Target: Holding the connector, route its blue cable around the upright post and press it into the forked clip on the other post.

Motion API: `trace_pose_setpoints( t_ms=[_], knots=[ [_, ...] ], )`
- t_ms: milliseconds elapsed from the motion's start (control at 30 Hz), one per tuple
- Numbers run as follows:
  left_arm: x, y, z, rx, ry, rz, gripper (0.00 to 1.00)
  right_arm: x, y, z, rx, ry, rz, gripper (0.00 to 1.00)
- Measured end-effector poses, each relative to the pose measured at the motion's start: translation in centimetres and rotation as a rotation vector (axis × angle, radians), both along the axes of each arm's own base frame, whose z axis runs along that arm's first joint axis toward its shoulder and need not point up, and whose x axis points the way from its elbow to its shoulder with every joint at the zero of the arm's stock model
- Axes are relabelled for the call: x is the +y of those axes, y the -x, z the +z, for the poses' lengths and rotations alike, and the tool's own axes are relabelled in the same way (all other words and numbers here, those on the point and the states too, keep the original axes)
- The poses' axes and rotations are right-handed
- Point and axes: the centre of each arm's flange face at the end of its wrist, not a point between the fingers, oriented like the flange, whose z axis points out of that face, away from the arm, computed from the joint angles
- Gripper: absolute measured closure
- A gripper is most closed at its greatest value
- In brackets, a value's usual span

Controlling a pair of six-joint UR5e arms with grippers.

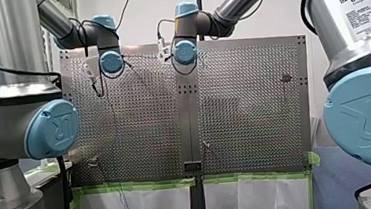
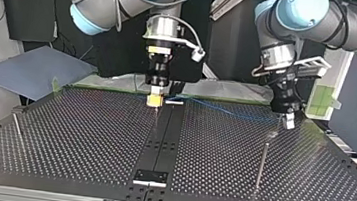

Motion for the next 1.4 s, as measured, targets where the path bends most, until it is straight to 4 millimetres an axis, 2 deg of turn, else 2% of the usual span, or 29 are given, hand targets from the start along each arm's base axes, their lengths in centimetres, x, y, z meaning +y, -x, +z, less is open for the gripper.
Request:
trace_pose_setpoints(
  t_ms=[367,733,933,1400],
  knots=[
    [0.9,-0.7,1.4,0.024,-0.017,0.008,1.0,-0.9,-0.5,3.8,0.007,0.006,0.017,1.0],
    [2.1,-2.6,5.2,-0.017,-0.014,0.036,1.0,-2.4,-0.8,7.0,0.018,0.013,0.072,1.0],
    [3.1,-4.2,6.6,-0.037,-0.014,0.055,1.0,-3.8,-1.4,6.5,0.051,-0.01,0.086,1.0],
    [7.3,-8.7,5.1,-0.018,-0.043,0.062,1.0,-6.8,-3.4,3.5,0.108,-0.102,0.074,1.0]
  ],
)
